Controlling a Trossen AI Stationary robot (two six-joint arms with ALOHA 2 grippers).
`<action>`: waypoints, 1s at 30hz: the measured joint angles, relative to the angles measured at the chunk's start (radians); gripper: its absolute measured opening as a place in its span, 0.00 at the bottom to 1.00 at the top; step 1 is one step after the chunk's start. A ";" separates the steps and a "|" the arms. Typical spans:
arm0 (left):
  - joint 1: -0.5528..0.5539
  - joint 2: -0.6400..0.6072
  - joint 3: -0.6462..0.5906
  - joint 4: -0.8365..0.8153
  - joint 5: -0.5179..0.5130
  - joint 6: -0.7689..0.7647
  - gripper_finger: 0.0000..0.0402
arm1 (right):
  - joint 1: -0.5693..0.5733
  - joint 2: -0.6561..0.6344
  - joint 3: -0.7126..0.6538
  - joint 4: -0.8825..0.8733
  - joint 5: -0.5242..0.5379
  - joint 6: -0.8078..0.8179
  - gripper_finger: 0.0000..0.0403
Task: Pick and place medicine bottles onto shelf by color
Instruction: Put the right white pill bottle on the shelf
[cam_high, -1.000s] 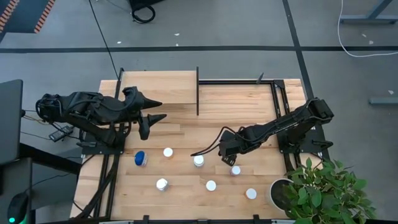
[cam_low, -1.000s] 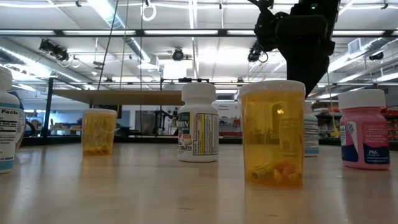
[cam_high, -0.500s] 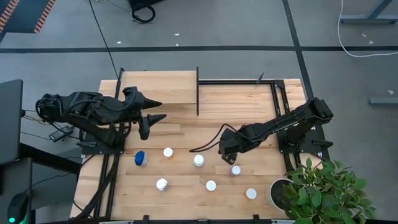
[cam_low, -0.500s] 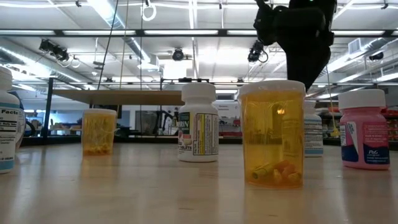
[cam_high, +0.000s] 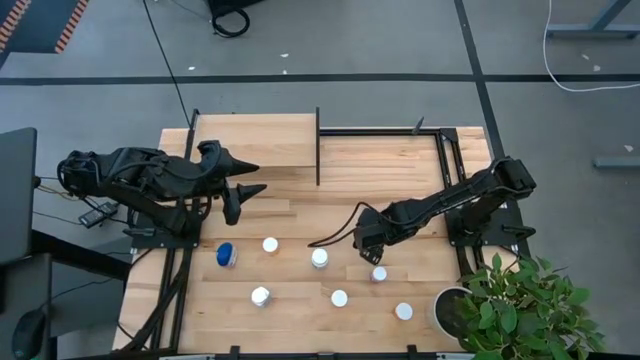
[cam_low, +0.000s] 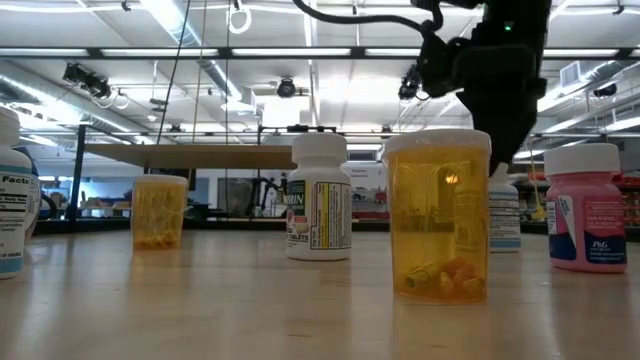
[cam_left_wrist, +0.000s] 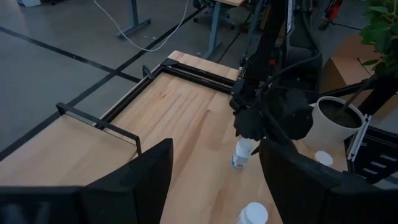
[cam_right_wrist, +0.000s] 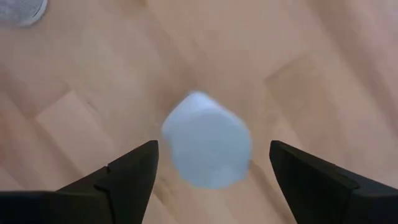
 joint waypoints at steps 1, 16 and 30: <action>-0.003 0.000 0.000 0.000 0.000 -0.003 0.61 | 0.000 0.000 -0.004 0.009 -0.010 0.004 0.79; -0.004 0.000 0.000 -0.015 0.000 -0.024 0.61 | -0.012 0.000 -0.005 0.044 -0.005 -0.007 0.65; -0.004 0.000 0.000 -0.014 0.000 -0.030 0.60 | -0.014 0.000 0.008 0.031 -0.070 -0.055 0.45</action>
